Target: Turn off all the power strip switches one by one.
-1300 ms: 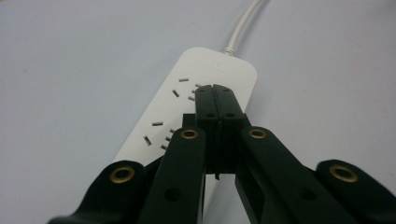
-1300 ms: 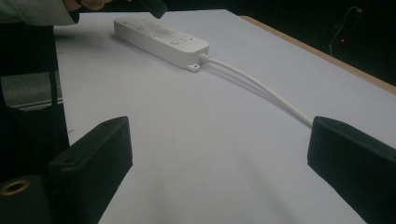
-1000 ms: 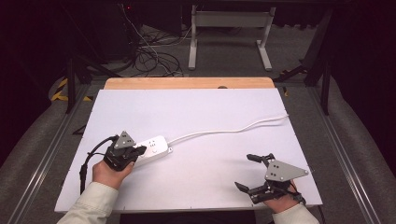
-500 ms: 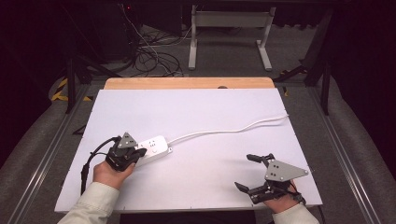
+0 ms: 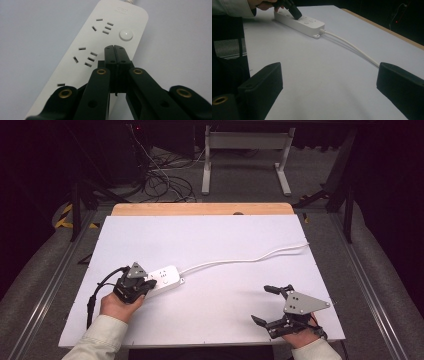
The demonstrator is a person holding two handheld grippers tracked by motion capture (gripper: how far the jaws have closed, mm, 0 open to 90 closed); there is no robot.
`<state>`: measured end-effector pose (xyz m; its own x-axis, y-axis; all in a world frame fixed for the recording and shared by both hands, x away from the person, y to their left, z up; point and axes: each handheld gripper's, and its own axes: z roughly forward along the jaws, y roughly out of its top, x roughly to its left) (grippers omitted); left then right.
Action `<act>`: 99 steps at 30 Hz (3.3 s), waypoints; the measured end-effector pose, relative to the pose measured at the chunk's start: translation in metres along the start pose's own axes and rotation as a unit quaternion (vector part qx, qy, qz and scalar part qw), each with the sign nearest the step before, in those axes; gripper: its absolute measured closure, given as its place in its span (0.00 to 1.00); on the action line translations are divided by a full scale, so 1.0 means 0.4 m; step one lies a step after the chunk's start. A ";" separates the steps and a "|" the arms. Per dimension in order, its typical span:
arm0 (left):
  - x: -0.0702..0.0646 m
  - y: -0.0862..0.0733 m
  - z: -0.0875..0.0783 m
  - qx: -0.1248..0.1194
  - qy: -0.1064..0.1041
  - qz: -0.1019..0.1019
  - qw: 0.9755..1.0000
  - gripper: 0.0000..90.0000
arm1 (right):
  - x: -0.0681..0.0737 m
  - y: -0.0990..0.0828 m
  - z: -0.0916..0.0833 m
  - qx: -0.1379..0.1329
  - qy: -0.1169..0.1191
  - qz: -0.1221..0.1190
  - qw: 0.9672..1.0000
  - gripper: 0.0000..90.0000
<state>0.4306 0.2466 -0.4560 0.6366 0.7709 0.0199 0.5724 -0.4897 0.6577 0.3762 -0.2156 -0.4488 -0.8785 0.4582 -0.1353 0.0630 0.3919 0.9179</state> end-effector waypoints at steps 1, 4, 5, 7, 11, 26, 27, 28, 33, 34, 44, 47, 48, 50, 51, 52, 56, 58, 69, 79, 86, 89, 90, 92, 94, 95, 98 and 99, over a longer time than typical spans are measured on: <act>0.001 -0.001 0.001 -0.002 0.000 0.003 1.000 1.00 | 0.000 0.000 0.001 -0.001 0.000 0.000 1.000 0.08; 0.006 -0.004 0.002 -0.010 -0.001 0.000 1.000 1.00 | 0.001 0.000 0.000 -0.002 0.001 -0.001 1.000 0.08; 0.003 -0.006 0.003 -0.012 -0.003 -0.001 1.000 1.00 | 0.001 0.000 0.000 -0.002 0.001 -0.001 1.000 0.08; 0.004 -0.008 0.003 -0.013 -0.003 0.000 1.000 1.00 | 0.001 0.000 -0.001 -0.001 0.000 -0.001 1.000 0.08; 0.006 -0.009 0.002 -0.013 0.001 0.004 1.000 1.00 | 0.002 0.000 -0.001 -0.002 0.000 -0.001 1.000 0.08; -0.015 -0.006 -0.008 -0.014 0.027 0.014 0.999 1.00 | 0.002 0.000 -0.002 -0.002 0.001 -0.002 1.000 0.08; -0.016 -0.005 -0.015 -0.024 0.032 0.011 0.999 1.00 | 0.002 0.000 -0.002 -0.003 0.000 -0.002 1.000 0.08; -0.013 -0.003 -0.025 -0.035 0.031 0.010 0.999 1.00 | 0.002 0.000 -0.002 -0.003 0.001 -0.002 1.000 0.08; -0.003 0.005 -0.049 -0.059 0.027 0.008 0.998 1.00 | -0.001 0.000 0.002 -0.001 0.002 -0.002 1.000 0.08; -0.004 0.003 -0.050 -0.059 0.021 0.005 0.998 1.00 | 0.000 0.000 0.002 0.000 0.001 -0.001 1.000 0.08; -0.011 0.014 -0.062 -0.070 0.017 0.005 0.997 1.00 | 0.000 0.000 0.001 -0.001 0.001 -0.001 1.000 0.08; -0.015 0.025 -0.066 -0.075 0.010 0.007 0.997 1.00 | 0.001 0.000 0.002 -0.001 0.002 0.000 1.000 0.08; -0.018 0.030 -0.064 -0.078 0.010 0.007 0.997 1.00 | 0.001 0.000 0.003 0.000 0.001 -0.001 1.000 0.08; -0.020 0.041 -0.059 -0.081 0.006 0.011 0.997 1.00 | 0.002 0.000 0.004 0.000 0.002 -0.001 1.000 0.08; -0.022 0.047 -0.056 -0.082 0.005 0.012 0.997 1.00 | 0.002 0.000 0.004 0.000 0.002 -0.001 1.000 0.08; -0.024 0.053 -0.052 -0.083 0.001 0.010 0.996 1.00 | 0.002 0.001 0.004 0.000 0.002 -0.001 1.000 0.08; -0.034 0.075 -0.037 -0.082 -0.003 0.020 0.996 1.00 | 0.000 -0.001 0.004 0.000 0.002 0.001 1.000 0.08; -0.041 0.085 -0.028 -0.082 -0.004 0.021 0.996 1.00 | 0.000 -0.001 0.004 0.000 0.002 0.001 1.000 0.08; -0.050 0.110 0.023 -0.061 -0.010 0.024 0.998 1.00 | 0.000 -0.001 0.003 -0.001 0.004 0.001 1.000 0.08; -0.041 0.102 0.028 -0.038 0.002 0.035 0.999 1.00 | 0.000 -0.001 0.001 -0.002 0.004 -0.003 1.000 0.08; -0.041 0.095 0.038 -0.016 0.006 0.048 0.999 1.00 | 0.001 -0.001 0.001 -0.003 0.004 -0.003 1.000 0.08; -0.040 0.092 0.045 -0.010 0.007 0.046 0.999 1.00 | 0.001 -0.001 0.000 -0.003 0.004 -0.003 1.000 0.08; -0.039 0.091 0.046 -0.008 0.005 0.045 0.999 1.00 | 0.001 -0.001 0.000 -0.002 0.004 -0.003 1.000 0.08; -0.040 0.090 0.051 -0.002 0.004 0.045 0.999 1.00 | 0.001 -0.001 0.000 -0.003 0.004 -0.004 1.000 0.08; -0.040 0.088 0.054 0.005 0.005 0.048 0.999 1.00 | 0.001 -0.001 0.000 -0.003 0.004 -0.003 1.000 0.08; -0.040 0.087 0.055 0.005 0.006 0.049 0.999 1.00 | 0.001 -0.001 0.000 -0.003 0.004 -0.003 1.000 0.08; -0.041 0.086 0.056 0.008 0.008 0.050 0.999 1.00 | 0.002 -0.001 0.000 -0.002 0.004 -0.002 1.000 0.08; -0.041 0.086 0.056 0.008 0.006 0.049 0.999 1.00 | 0.001 0.000 0.000 -0.003 0.004 -0.003 1.000 0.08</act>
<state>0.4516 0.2081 -0.4506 0.6832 0.7243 0.0927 0.5161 -0.5688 0.6404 0.3758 -0.2153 -0.4491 -0.8828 0.4489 -0.1387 0.0542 0.3906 0.9190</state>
